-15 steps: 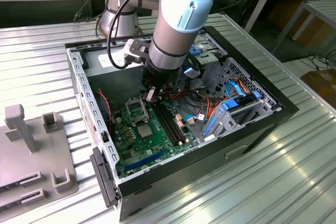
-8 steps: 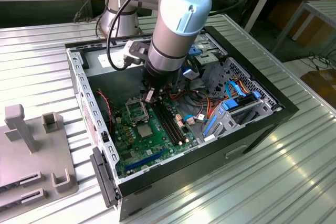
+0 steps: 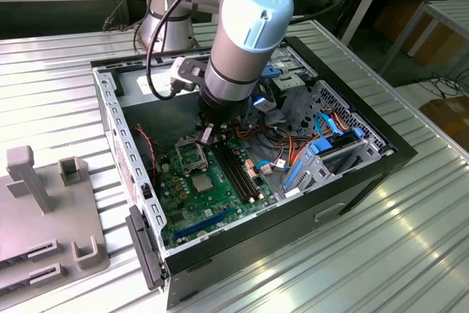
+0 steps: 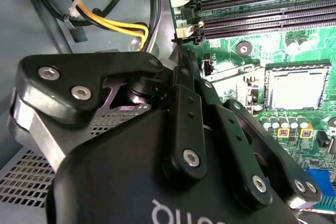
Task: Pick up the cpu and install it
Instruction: 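Close the cpu cover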
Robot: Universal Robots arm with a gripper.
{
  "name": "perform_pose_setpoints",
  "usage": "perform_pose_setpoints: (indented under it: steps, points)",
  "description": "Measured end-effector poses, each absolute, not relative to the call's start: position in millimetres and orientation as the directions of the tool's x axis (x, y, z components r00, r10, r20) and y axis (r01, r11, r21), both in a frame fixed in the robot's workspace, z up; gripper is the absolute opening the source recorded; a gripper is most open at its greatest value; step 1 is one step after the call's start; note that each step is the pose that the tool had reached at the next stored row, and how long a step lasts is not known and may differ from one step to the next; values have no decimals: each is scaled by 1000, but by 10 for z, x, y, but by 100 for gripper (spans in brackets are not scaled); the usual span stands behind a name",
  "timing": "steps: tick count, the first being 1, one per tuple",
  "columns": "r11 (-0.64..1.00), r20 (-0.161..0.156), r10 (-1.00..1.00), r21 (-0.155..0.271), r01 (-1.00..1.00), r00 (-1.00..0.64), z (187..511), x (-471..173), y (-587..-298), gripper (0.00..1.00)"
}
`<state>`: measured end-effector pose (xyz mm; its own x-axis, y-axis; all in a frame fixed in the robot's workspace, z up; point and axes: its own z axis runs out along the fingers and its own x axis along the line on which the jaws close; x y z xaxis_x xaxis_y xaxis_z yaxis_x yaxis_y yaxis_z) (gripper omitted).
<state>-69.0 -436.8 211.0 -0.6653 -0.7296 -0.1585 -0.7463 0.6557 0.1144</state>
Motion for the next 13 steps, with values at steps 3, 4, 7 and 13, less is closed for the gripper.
perform_pose_setpoints:
  steps: [3,4,7,13]
  points:
    - [656,-158,-730,114,-746,-665,2111,-695,-4368,11]
    - [656,-159,-730,114,-746,-665,2112,-696,-4368,11]
    - [656,-158,-730,114,-746,-665,2118,-699,-4368,11]
    - [656,-156,-731,112,-747,-665,2152,-700,-4367,11]
